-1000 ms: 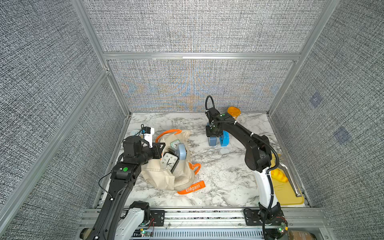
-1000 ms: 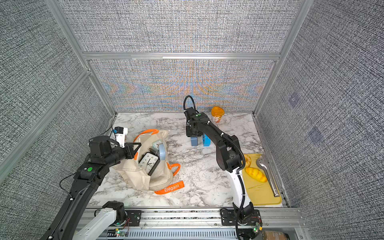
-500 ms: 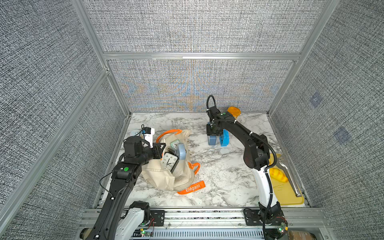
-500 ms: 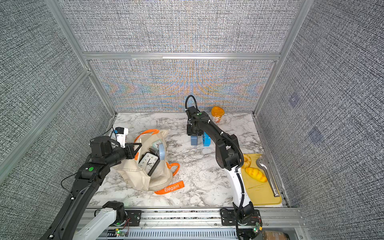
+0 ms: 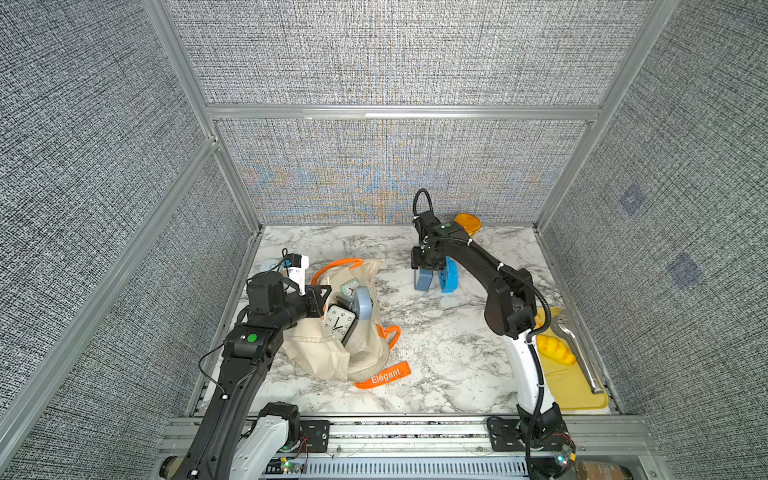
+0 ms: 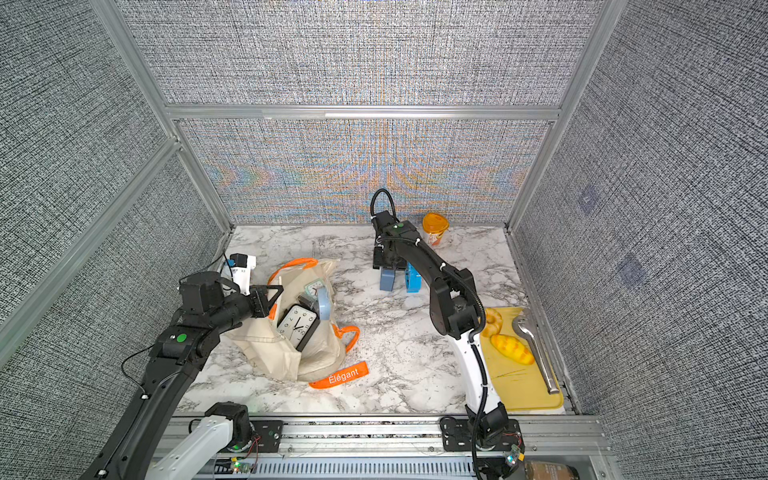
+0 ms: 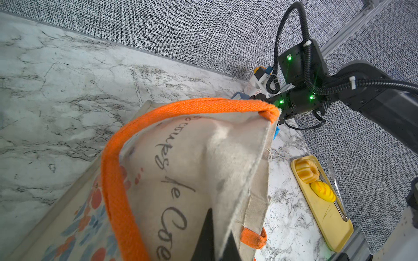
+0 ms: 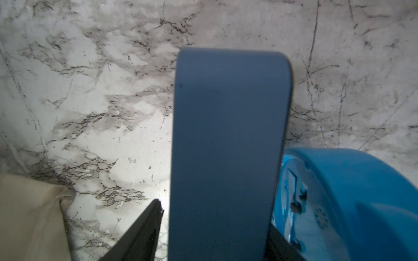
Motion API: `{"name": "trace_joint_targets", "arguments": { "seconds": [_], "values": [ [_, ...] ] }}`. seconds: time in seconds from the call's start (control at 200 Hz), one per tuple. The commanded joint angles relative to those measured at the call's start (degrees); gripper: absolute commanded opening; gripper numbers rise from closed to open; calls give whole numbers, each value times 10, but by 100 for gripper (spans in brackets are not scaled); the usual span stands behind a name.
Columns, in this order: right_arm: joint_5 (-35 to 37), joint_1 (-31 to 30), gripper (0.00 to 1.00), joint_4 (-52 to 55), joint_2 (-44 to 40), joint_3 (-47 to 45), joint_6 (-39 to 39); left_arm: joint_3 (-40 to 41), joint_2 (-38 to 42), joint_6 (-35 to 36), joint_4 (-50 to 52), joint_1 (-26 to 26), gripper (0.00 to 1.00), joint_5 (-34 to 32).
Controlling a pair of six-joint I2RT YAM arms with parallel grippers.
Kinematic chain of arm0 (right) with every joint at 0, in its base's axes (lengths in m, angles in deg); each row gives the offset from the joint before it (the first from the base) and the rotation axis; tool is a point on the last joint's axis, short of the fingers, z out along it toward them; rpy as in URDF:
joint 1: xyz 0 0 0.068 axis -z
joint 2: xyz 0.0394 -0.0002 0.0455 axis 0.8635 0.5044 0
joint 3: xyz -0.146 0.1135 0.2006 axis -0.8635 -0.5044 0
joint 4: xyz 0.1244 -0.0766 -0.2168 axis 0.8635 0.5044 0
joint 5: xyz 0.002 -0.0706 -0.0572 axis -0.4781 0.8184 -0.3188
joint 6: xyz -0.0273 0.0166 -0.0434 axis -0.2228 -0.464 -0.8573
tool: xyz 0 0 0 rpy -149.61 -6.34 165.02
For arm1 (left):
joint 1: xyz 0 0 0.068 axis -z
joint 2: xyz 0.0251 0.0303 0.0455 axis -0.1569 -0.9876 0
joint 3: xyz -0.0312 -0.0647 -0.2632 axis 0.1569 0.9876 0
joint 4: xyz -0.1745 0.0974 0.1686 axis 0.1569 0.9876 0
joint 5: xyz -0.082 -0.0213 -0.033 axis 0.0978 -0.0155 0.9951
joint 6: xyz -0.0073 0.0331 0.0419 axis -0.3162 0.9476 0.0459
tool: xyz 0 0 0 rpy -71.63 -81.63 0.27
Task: Take the alarm clock out of the canvas bag
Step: Place the alarm at the center of the board.
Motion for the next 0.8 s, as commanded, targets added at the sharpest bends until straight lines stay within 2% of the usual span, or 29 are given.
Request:
{"name": "trace_joint_targets", "arguments": {
  "seconds": [0.0, 0.265, 0.425, 0.545, 0.66, 0.79],
  "values": [
    [4, 0, 66, 11, -11, 15, 2, -10, 3, 10, -6, -1, 2, 14],
    [59, -10, 77, 32, -62, 35, 7, -24, 23, 18, 18, -1, 0, 0],
    [73, -43, 77, -16, -164, -10, -9, -19, 23, 17, 26, 0, 0, 15],
    [60, -112, 76, -88, -273, -103, -40, -14, 19, 15, 31, 0, 0, 15],
    [64, -203, 75, -132, -375, -202, -58, -11, 11, 10, 31, 0, 0, 14],
    [52, -295, 73, -179, -454, -302, -43, -9, 10, -1, 25, 0, 1, 22]
  ]
}}
